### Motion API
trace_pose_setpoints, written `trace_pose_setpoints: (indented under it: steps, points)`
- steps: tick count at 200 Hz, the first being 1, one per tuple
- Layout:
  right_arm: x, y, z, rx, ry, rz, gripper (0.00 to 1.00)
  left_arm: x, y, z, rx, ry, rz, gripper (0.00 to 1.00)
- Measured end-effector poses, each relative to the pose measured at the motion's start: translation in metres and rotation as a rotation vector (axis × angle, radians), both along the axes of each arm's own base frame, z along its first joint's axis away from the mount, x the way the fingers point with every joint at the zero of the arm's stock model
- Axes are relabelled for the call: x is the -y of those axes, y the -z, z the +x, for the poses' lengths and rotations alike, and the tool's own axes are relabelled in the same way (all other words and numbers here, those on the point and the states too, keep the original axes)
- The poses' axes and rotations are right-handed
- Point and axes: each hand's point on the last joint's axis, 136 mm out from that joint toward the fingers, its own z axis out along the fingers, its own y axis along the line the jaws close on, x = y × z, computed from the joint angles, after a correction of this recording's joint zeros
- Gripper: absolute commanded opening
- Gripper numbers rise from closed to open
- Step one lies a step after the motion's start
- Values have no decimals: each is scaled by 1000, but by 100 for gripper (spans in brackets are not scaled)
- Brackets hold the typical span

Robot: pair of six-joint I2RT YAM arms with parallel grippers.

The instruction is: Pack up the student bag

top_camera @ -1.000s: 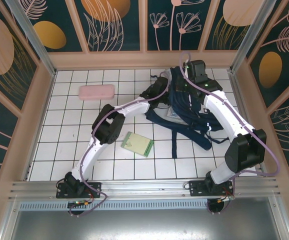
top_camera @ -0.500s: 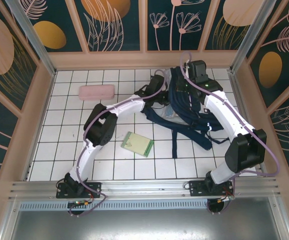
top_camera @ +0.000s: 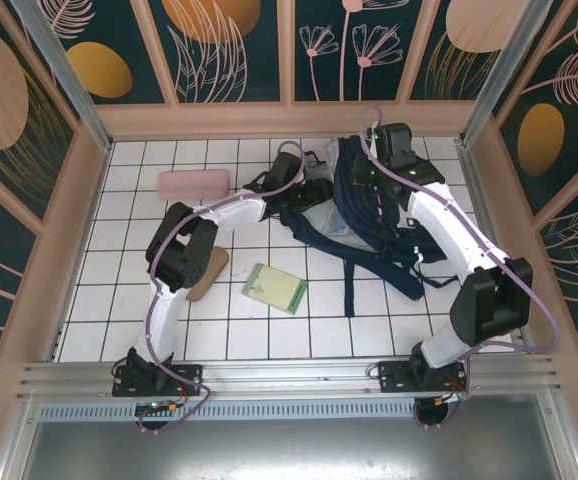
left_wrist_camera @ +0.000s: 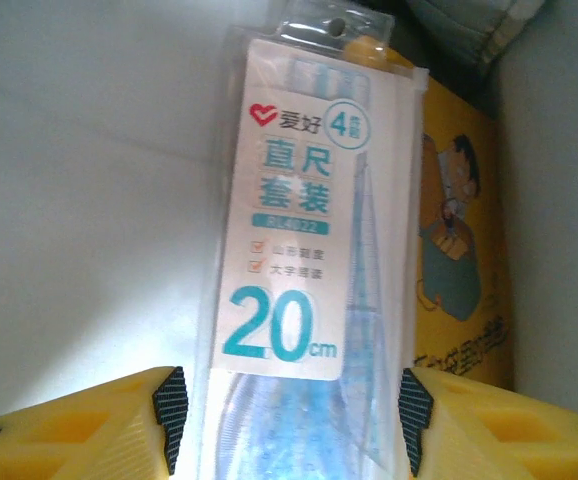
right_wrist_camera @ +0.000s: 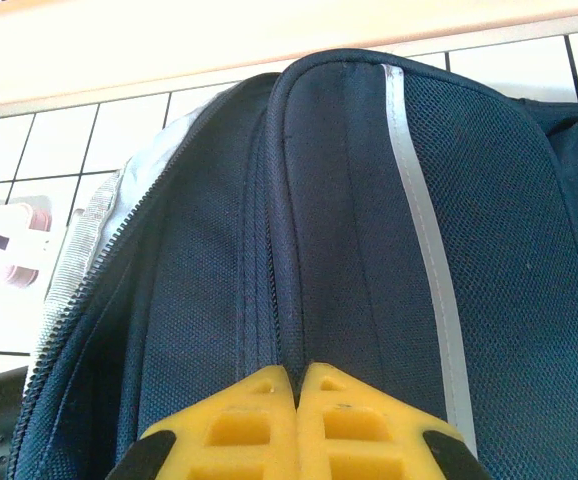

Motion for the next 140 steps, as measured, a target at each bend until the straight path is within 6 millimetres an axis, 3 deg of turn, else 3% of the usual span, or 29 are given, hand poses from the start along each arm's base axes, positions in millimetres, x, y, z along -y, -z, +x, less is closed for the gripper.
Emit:
trace_pose_setpoints:
  steps: [68, 140]
  points:
    - [0, 0, 0, 1, 1, 0, 0, 14, 30, -8, -58, 76, -22, 52]
    - [0, 0, -1, -3, 5, 7, 0, 58, 21, -22, -54, 167, -105, 50]
